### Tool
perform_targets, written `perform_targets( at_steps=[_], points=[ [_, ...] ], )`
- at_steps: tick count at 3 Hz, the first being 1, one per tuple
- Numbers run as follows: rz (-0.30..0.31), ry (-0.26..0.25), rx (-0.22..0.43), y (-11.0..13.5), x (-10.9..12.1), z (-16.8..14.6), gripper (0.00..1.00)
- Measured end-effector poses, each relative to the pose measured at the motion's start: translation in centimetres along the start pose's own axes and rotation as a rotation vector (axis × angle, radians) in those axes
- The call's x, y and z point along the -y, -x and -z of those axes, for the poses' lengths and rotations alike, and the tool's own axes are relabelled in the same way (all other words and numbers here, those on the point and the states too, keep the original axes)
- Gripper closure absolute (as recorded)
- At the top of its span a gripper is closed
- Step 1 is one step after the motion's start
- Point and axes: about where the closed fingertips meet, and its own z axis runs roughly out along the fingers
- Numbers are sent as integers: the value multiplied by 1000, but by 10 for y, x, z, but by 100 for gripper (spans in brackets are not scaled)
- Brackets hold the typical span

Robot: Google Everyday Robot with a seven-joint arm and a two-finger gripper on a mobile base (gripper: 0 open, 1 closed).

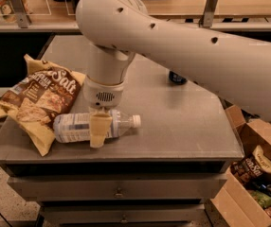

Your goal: Pick blue plastic bottle

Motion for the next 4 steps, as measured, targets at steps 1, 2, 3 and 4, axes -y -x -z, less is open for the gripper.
perform_targets(
  at_steps=[1, 2, 3, 4],
  points=[
    [-7, 36, -22, -4, -1, 24, 63],
    [-40, 41, -8, -17, -1, 47, 86],
    [-55, -26, 77, -25, -10, 75, 100],
    [-68, -165, 213, -29, -8, 114, 100]
  ],
)
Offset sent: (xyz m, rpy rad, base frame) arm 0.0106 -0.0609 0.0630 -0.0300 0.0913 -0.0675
